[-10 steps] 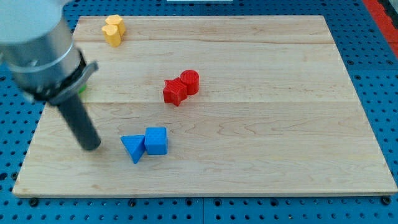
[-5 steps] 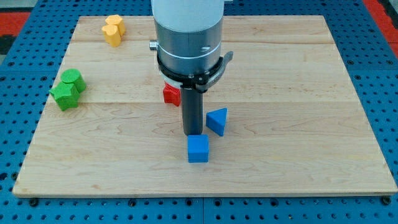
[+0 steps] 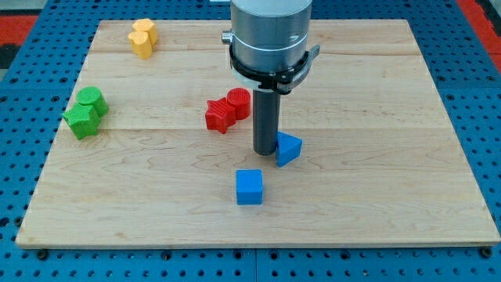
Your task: Move the blue triangle to the top right
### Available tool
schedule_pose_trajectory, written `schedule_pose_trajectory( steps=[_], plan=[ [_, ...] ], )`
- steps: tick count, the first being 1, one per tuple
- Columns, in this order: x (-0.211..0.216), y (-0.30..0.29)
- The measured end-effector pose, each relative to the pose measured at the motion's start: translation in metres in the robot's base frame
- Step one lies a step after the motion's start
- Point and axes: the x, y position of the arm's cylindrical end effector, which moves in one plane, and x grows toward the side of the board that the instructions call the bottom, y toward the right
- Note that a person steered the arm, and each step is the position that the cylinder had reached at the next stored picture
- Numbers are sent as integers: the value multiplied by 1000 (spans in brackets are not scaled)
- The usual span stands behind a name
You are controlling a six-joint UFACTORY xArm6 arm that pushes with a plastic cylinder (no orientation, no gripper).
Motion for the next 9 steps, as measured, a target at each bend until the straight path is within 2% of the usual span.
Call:
schedule_pose_trajectory(
  steps=[4,6,9],
  plan=[
    [1,0],
    [17,10],
    [4,106]
  ],
)
